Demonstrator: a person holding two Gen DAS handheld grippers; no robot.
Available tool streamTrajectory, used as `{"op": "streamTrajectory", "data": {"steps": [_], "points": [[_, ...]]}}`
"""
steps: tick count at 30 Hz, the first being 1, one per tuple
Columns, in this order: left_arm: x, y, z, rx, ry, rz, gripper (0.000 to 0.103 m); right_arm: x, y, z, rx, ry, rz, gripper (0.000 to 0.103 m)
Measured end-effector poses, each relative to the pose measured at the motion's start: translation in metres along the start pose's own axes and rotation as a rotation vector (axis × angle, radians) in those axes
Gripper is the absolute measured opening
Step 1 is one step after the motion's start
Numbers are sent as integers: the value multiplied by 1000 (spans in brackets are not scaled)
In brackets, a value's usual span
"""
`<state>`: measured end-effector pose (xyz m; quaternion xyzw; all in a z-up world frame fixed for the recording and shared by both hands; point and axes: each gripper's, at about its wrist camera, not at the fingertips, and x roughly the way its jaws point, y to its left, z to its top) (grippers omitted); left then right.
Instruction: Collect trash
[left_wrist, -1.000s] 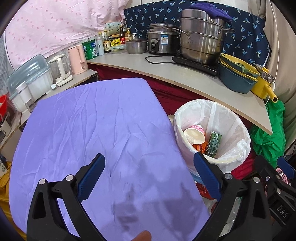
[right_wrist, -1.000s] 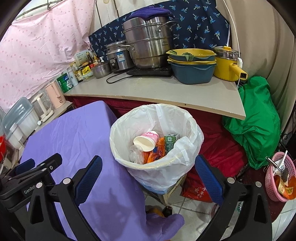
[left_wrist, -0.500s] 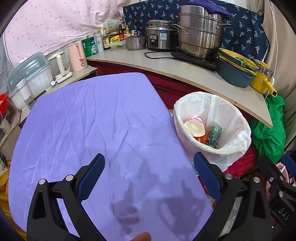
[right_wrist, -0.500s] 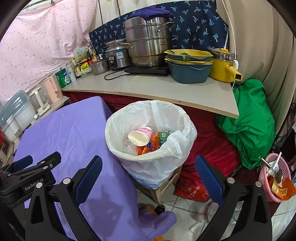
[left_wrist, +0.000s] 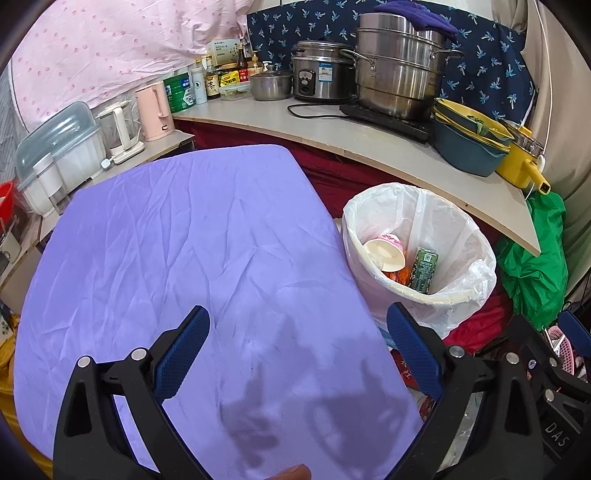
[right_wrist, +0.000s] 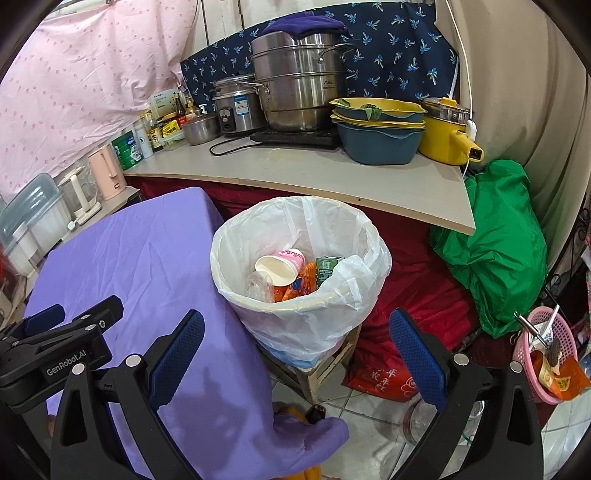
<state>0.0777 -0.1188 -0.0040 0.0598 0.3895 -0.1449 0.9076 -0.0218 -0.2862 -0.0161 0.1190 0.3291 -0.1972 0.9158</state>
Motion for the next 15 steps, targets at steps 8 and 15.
{"op": "streamTrajectory", "data": {"steps": [8, 15], "points": [[-1, -3, 0, -6, -1, 7, 92, 0, -2, 0, 0, 1, 0, 97], [0, -4, 0, -4, -1, 11, 92, 0, -4, -2, -1, 3, 1, 97]]}}
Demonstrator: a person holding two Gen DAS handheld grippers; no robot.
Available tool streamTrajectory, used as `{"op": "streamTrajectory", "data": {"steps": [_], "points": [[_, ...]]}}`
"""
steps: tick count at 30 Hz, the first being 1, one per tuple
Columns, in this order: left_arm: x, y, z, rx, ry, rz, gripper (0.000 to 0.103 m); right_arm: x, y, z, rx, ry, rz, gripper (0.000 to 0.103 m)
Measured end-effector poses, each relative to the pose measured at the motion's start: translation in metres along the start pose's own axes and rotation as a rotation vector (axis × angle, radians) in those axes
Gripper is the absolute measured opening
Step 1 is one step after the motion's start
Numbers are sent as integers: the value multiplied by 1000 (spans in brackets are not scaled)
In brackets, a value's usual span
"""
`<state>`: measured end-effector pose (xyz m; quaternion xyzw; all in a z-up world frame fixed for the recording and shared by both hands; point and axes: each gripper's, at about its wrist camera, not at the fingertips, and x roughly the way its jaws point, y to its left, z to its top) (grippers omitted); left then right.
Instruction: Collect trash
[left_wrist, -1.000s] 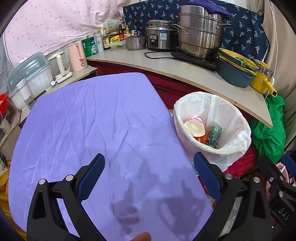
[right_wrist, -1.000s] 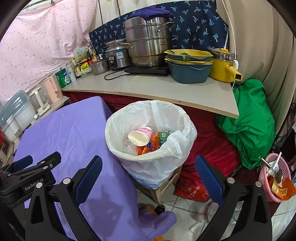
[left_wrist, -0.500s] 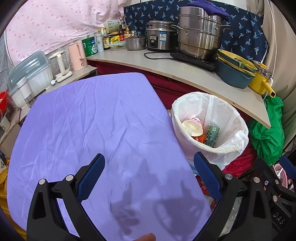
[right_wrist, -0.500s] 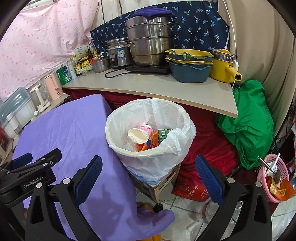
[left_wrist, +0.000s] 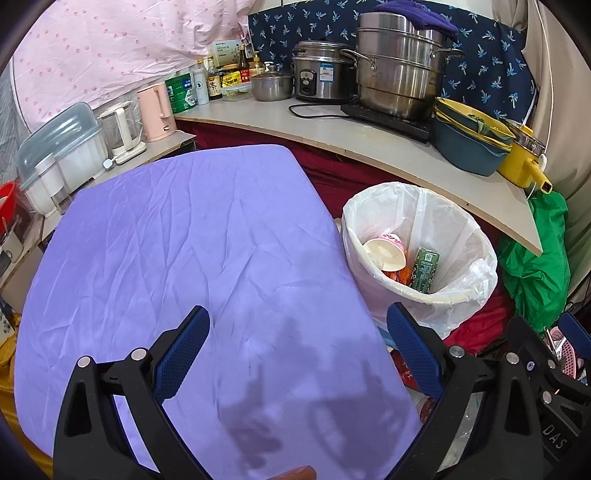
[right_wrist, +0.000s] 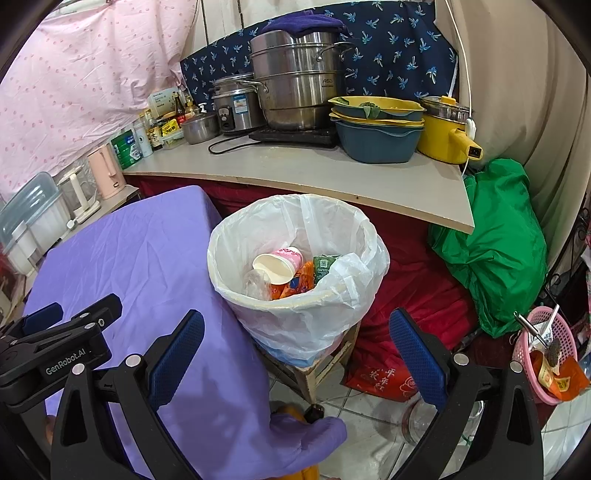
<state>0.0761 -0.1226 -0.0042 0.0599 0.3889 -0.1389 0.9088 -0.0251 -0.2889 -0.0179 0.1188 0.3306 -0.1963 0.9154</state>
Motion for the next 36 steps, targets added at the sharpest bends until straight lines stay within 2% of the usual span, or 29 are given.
{"op": "streamTrajectory", "data": {"steps": [23, 36], "points": [[0, -2, -5, -13, -11, 16, 92, 4, 1, -3, -9, 7, 6, 97], [0, -14, -7, 36, 13, 10, 92, 5, -2, -2, -12, 9, 0, 97]]}}
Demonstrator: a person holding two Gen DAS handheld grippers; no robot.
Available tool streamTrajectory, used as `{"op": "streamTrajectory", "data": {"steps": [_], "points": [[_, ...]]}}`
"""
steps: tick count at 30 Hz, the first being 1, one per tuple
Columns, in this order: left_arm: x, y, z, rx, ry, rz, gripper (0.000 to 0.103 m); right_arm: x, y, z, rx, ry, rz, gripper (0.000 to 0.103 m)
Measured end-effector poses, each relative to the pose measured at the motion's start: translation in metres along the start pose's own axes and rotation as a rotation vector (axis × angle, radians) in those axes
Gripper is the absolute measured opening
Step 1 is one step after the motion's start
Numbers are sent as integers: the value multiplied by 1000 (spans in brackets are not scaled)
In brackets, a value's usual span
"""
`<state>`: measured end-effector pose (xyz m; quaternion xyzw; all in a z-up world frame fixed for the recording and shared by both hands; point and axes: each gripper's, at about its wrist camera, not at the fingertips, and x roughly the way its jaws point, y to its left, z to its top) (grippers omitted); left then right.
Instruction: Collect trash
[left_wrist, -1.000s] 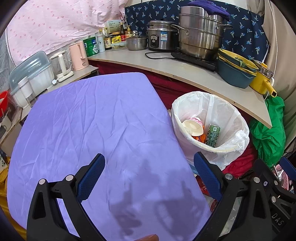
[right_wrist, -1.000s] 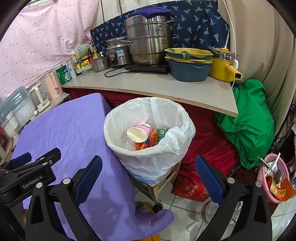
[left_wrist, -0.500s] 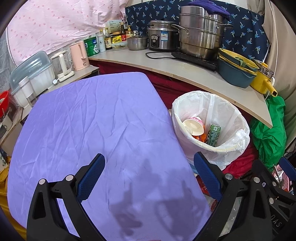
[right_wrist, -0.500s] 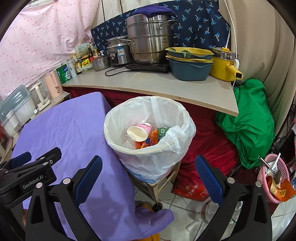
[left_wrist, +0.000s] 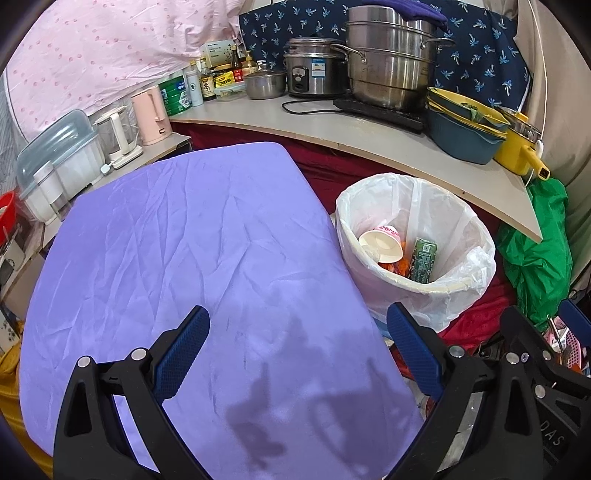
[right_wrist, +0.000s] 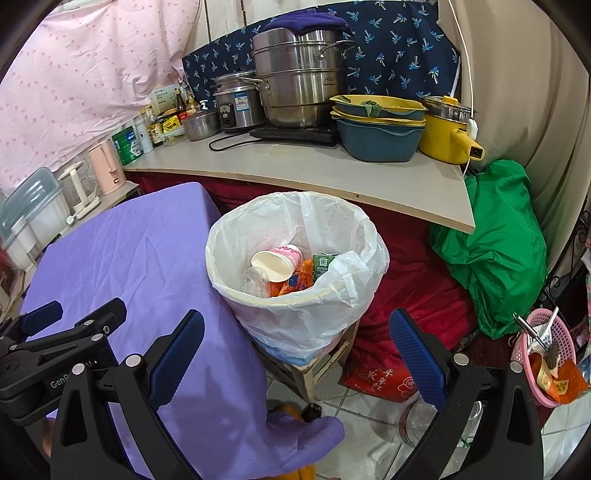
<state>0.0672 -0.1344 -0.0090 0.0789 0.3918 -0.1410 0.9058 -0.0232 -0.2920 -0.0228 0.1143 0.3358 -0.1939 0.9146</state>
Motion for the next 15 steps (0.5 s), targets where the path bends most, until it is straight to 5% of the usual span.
{"op": "streamTrajectory", "data": {"steps": [15], "points": [[1, -8, 0, 6, 8, -19, 92, 0, -4, -1, 3, 1, -5, 97]]}}
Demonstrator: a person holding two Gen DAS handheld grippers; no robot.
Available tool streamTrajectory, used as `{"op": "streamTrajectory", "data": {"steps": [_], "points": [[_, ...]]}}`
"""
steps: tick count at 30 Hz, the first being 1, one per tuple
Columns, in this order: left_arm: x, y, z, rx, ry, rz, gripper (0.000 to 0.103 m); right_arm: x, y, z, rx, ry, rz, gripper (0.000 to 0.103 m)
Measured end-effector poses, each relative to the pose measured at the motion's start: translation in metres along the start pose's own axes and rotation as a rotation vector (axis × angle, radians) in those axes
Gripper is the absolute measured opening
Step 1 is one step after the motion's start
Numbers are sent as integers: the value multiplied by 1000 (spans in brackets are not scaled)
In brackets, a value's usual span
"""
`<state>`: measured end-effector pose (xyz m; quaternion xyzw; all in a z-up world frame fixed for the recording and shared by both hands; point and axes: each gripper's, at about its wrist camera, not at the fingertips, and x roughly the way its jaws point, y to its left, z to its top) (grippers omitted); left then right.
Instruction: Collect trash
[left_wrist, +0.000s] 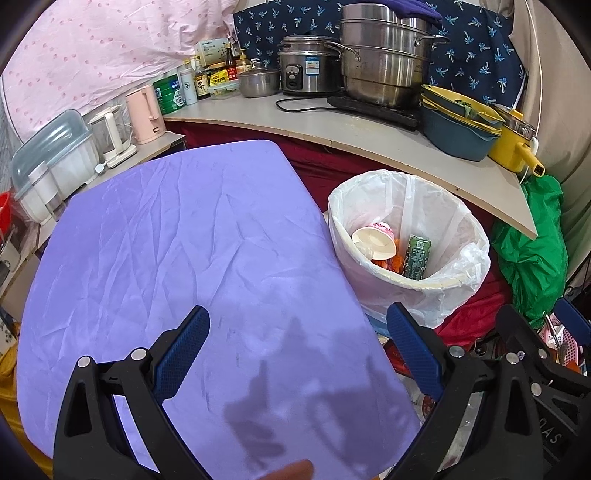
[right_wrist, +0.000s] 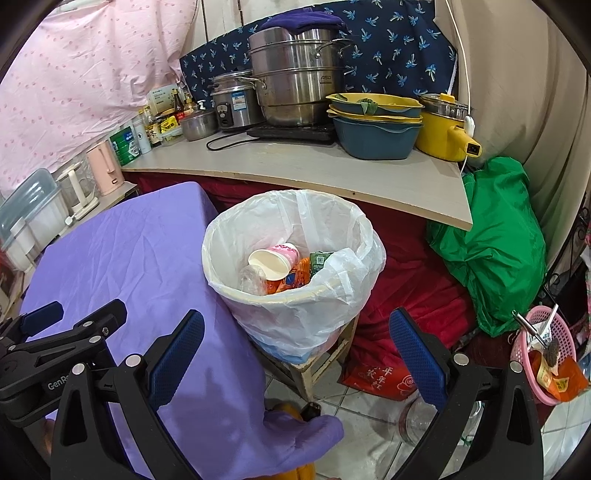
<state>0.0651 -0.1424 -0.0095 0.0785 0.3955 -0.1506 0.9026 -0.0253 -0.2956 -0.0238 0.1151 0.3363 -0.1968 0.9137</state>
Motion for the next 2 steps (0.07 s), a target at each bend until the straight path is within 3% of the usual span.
{"op": "streamTrajectory", "data": {"steps": [2], "points": [[1, -1, 0, 2, 3, -3, 92, 1, -2, 0, -1, 1, -1, 97]]}}
